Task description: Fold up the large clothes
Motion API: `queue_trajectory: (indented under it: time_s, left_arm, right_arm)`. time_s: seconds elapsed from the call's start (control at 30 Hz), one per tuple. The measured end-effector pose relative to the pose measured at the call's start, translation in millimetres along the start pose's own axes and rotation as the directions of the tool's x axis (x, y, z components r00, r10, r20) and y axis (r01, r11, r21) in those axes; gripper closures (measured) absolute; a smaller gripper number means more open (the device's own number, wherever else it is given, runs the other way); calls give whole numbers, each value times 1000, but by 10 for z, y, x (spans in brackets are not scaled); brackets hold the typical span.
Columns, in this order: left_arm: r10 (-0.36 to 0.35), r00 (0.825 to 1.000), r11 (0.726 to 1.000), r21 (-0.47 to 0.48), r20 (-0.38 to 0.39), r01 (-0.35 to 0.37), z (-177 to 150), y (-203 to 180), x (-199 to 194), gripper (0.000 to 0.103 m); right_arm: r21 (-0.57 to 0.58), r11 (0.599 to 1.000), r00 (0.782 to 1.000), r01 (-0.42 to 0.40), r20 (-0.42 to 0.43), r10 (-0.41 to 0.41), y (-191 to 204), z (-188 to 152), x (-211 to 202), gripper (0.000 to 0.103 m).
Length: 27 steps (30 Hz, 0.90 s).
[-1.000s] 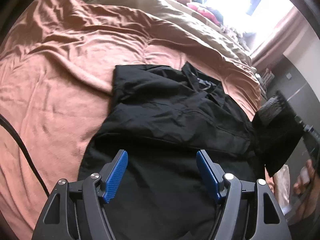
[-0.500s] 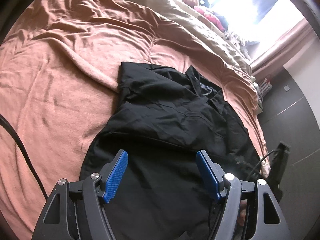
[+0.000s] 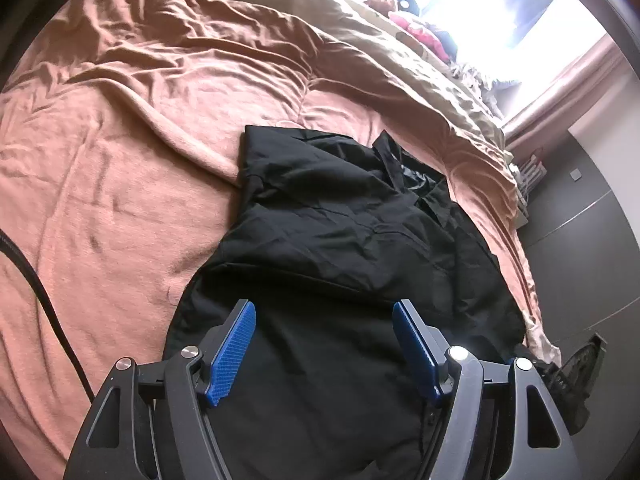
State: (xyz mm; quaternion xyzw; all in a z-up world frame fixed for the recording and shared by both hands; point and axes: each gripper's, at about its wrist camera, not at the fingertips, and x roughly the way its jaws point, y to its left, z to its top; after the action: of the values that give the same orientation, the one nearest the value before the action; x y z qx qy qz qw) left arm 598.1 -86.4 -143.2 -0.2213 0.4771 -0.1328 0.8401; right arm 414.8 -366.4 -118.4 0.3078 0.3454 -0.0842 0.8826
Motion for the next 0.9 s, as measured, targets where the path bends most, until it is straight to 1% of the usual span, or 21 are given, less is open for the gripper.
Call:
queue_trajectory:
  time_s: [0.07, 0.13, 0.17, 0.2, 0.23, 0.27, 0.3, 0.33, 0.37, 0.43, 0.53, 0.57, 0.63, 0.67, 0.7, 0.8, 0.87, 0.9]
  left_arm:
    - [5, 1000, 1000, 6, -4, -5, -7, -8, 18, 30]
    - [2, 1000, 1000, 8, -8, -2, -7, -8, 32, 30]
    - [0, 1000, 1000, 12, -10, 0, 0, -4, 35, 30]
    - [0, 1000, 1000, 15, -11, 0, 8, 6, 33, 30]
    - [2, 1000, 1000, 17, -12, -1, 16, 21, 33, 30]
    - [4, 1000, 1000, 12, -11, -4, 28, 45, 23, 30]
    - [5, 1000, 1000, 2, -7, -5, 39, 85, 11, 30]
    - [1, 1000, 1000, -13, -4, -1, 53, 135, -7, 30]
    - [-3, 1000, 1000, -26, -4, 2, 63, 175, -20, 30]
    - [-15, 1000, 998, -63, 1, 15, 88, 279, -57, 30]
    - [-2, 1000, 995, -102, 17, 4, 111, 387, -112, 30]
    - [-6, 1000, 993, -115, 19, 8, 117, 418, -125, 30]
    - [-21, 1000, 992, -127, 17, 23, 125, 450, -147, 30]
    - [-22, 1000, 992, -127, 19, 24, 129, 456, -160, 30]
    - [-20, 1000, 992, -127, 22, 23, 133, 462, -174, 30]
    - [-24, 999, 990, -137, 29, 28, 143, 513, -220, 30]
    - [-27, 999, 988, -152, 36, 32, 146, 559, -249, 30]
    - [-28, 999, 986, -164, 42, 35, 146, 590, -273, 30]
  right_arm:
    - [65, 998, 1000, 9, 1, -9, -301, 23, -79, 34]
    - [135, 991, 1000, 4, -10, -3, -532, 23, -85, 34]
    - [176, 984, 1000, 18, -19, -15, -638, 17, -68, 34]
    - [209, 977, 999, 36, -26, -32, -718, 19, -44, 37]
    - [246, 968, 999, 47, -27, -42, -787, 27, -7, 42]
    - [269, 962, 999, 44, -18, -40, -785, 4, 3, 44]
    - [283, 958, 999, 42, 0, -44, -797, 24, 14, 52]
    - [285, 957, 998, 47, 21, -55, -769, 28, 12, 67]
    - [282, 957, 997, 62, 36, -75, -755, 88, 30, 72]
    - [302, 951, 994, 62, 65, -86, -734, 186, 41, 89]
    - [293, 955, 993, 39, 93, -69, -486, 204, 42, 93]
    - [270, 963, 992, 15, 120, -49, -352, 248, -17, 93]
    - [194, 981, 986, 12, 163, -44, -62, 315, -153, 94]
    - [163, 987, 983, 8, 179, -38, 79, 291, -202, 94]
    - [122, 993, 979, -4, 202, -21, 263, 328, -274, 94]
    - [16, 999, 968, -38, 248, 33, 782, 331, -422, 94]
    - [-47, 997, 963, -59, 261, 69, 1027, 274, -520, 94]
    - [-84, 994, 961, -71, 263, 91, 1217, 279, -534, 94]
